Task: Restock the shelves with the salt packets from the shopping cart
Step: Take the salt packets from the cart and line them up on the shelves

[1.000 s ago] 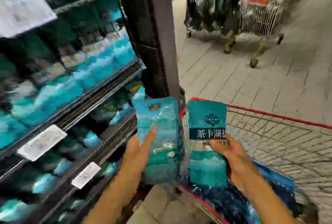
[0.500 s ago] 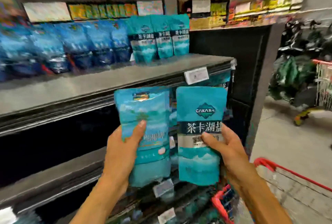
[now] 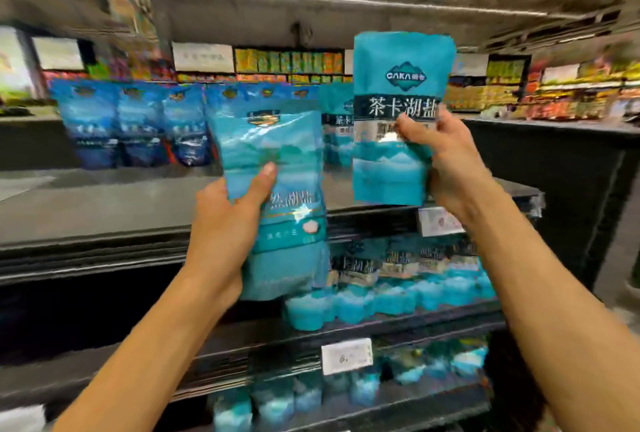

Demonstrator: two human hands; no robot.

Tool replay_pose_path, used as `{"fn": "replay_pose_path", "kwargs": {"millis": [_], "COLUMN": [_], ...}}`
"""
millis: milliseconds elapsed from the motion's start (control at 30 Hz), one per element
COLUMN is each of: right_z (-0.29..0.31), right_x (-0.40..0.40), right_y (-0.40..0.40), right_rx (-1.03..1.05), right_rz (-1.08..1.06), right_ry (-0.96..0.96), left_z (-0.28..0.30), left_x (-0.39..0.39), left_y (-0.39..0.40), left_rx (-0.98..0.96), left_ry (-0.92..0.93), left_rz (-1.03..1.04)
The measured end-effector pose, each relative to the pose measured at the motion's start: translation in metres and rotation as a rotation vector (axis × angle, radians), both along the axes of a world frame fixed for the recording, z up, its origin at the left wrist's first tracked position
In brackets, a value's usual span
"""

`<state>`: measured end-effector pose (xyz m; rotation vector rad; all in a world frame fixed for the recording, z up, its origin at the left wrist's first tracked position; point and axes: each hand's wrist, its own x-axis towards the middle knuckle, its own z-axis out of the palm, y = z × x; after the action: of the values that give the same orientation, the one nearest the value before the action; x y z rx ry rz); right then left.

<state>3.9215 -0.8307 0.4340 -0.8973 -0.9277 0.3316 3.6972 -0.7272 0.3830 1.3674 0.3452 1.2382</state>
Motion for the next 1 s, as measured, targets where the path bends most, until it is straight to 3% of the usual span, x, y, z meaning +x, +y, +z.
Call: {"fn": "replay_pose_path", "kwargs": {"millis": [167, 467, 633, 1000], "right_z": [0.031, 0.006, 0.011, -0.005], "right_x": [0.097, 0.229, 0.251, 0.278], "right_y": [0.050, 0.113, 0.115, 0.149], "right_rx": [-0.154, -0.327, -0.594, -0.705], "right_rz": [-0.144, -0.235, -0.220, -0.412], "right_ry": [0.015, 0.077, -0.224, -0.362], "left_z": [0.030, 0.044, 0.045, 0.043], "left_x": [0.036, 0.085, 0.103, 0.107], "left_y": [0.017, 0.035, 0.045, 0.050], "left_rx": [-0.024, -0.065, -0.061, -0.071], "left_ry": [-0.010, 0.007, 0.005, 0.016], "left_rz": [0.038, 0.030, 0.017, 0.052]}}
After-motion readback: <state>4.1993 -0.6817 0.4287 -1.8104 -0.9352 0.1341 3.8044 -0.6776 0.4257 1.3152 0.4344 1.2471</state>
